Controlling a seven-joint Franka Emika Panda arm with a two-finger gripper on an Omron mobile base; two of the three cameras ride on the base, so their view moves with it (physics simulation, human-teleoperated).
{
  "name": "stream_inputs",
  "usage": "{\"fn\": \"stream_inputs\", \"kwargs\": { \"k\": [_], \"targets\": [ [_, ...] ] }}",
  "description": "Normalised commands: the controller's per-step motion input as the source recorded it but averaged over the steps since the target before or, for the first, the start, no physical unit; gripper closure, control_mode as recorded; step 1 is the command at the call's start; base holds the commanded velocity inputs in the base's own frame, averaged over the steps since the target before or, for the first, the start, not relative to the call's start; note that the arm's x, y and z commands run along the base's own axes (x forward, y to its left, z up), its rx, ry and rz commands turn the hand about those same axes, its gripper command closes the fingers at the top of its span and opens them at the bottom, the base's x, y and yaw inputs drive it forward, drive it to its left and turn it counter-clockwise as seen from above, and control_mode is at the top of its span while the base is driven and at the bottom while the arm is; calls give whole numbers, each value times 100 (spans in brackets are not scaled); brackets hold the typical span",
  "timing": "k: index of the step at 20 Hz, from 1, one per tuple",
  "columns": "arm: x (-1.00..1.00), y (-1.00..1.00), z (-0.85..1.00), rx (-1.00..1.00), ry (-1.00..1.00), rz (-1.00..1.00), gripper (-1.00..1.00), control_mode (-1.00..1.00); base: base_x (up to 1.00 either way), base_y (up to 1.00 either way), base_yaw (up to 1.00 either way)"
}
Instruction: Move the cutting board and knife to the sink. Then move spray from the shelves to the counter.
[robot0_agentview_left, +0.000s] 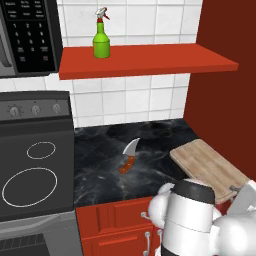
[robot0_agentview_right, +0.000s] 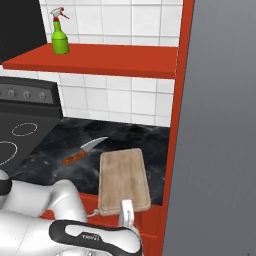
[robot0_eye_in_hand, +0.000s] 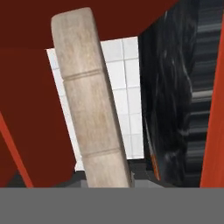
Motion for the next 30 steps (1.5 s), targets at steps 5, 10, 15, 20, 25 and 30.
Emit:
{"fn": "stream_inputs", "kwargs": {
  "k": [5,10,15,20,25,30],
  "targets": [
    [3,24,54,0,20,0,100,-100,0,0,0],
    [6,19,53,0,13,0,100,-100,0,0,0],
    [6,20,54,0,4,0,100,-100,0,0,0],
    [1,13,54,0,0,0,100,-100,0,0,0],
    [-5,1,52,0,0,5,100,-100,0,0,0],
    [-15,0,47,0,0,9,100,-100,0,0,0]
  ]
}}
